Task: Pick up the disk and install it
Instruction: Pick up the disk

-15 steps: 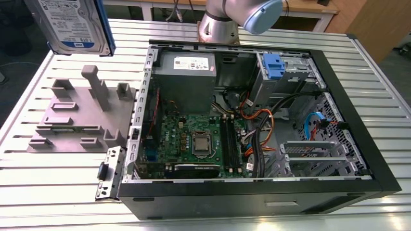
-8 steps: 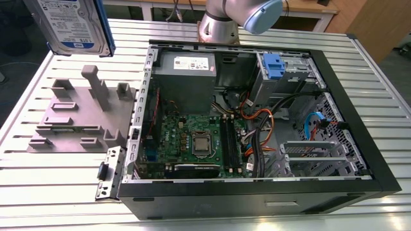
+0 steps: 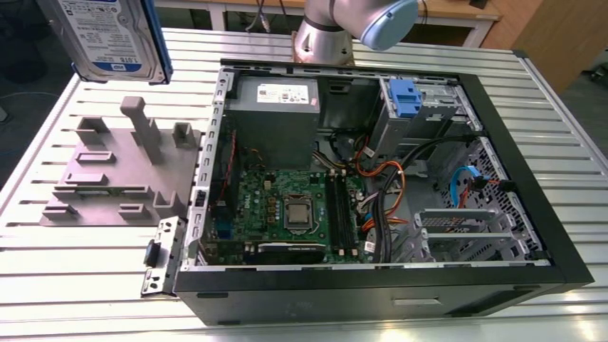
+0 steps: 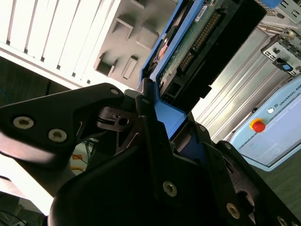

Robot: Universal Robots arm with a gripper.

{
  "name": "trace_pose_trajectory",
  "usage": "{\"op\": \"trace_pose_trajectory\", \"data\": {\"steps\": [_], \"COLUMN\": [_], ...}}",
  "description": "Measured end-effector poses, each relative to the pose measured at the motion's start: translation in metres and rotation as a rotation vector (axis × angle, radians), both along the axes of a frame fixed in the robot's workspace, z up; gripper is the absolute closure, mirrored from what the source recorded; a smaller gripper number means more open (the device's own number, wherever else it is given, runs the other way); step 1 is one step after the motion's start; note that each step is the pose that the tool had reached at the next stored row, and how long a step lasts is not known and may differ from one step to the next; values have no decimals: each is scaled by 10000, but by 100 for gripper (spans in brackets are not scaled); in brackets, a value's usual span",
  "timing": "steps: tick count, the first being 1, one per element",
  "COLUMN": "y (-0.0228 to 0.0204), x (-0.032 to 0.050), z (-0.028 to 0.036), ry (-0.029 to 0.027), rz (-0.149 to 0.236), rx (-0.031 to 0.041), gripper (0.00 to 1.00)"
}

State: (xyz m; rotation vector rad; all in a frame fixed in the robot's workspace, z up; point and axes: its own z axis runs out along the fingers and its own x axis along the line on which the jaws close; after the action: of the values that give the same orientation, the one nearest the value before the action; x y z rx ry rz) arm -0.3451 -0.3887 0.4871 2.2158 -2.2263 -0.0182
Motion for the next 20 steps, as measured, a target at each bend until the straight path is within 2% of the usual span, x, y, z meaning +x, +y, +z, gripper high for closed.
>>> {"op": "trace_pose_trajectory", "data": {"steps": [20], "y": [0], "x": [93], "z": [0], "ry": [1], "rz": [0], "rx": [-1], "gripper": [64]}}
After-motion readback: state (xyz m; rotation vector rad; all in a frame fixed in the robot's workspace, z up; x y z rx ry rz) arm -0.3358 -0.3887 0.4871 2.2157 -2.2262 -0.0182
